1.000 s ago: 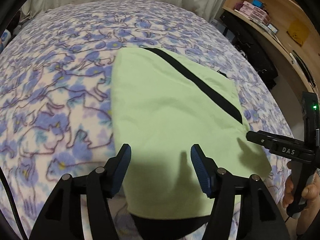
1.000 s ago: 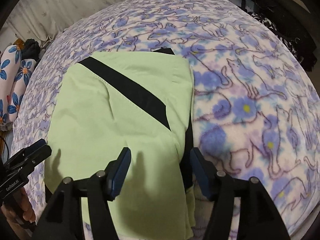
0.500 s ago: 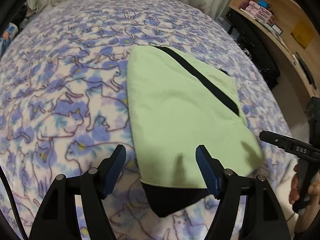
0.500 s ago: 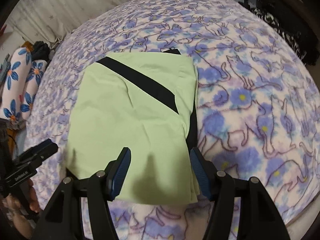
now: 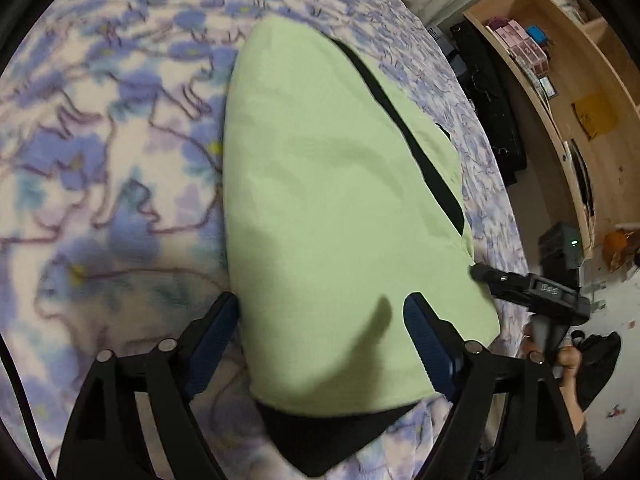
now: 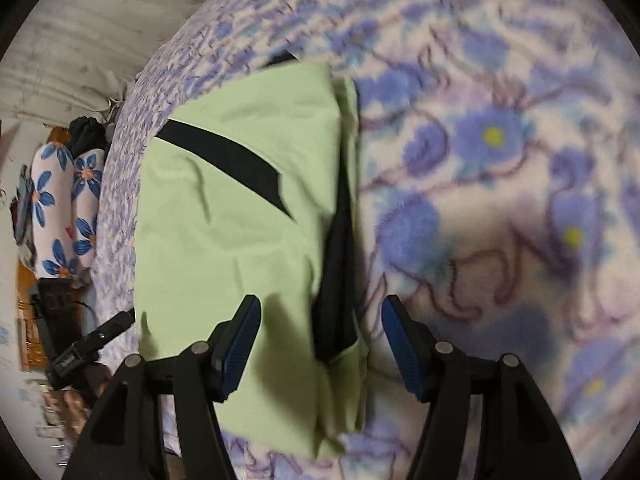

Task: Fold large clothes

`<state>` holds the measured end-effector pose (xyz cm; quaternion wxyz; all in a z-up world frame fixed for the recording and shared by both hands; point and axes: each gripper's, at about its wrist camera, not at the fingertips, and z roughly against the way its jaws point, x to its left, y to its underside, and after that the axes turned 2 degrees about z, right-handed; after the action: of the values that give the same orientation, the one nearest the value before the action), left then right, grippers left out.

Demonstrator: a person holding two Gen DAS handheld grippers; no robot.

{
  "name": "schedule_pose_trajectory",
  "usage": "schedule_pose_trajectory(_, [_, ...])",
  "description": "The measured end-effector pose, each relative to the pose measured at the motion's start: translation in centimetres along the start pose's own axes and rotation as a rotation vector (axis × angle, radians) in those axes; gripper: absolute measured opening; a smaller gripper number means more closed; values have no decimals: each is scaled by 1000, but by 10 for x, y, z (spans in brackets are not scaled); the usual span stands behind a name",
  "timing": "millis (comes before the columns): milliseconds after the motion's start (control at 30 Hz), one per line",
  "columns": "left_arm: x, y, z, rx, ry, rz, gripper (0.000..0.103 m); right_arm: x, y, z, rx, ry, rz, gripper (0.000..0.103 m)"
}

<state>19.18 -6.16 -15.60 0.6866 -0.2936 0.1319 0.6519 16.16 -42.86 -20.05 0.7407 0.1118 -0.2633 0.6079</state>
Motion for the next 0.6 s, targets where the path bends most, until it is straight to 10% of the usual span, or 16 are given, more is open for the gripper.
schedule_pose_trajectory(333, [0, -13, -44, -34, 72, -31, 90, 2, -19, -33, -74, -225, 28, 64])
schedule_pose_trajectory(600, [-3, -20, -49, -20, 59, -54, 92, 31, -25, -51, -119, -126, 97, 50])
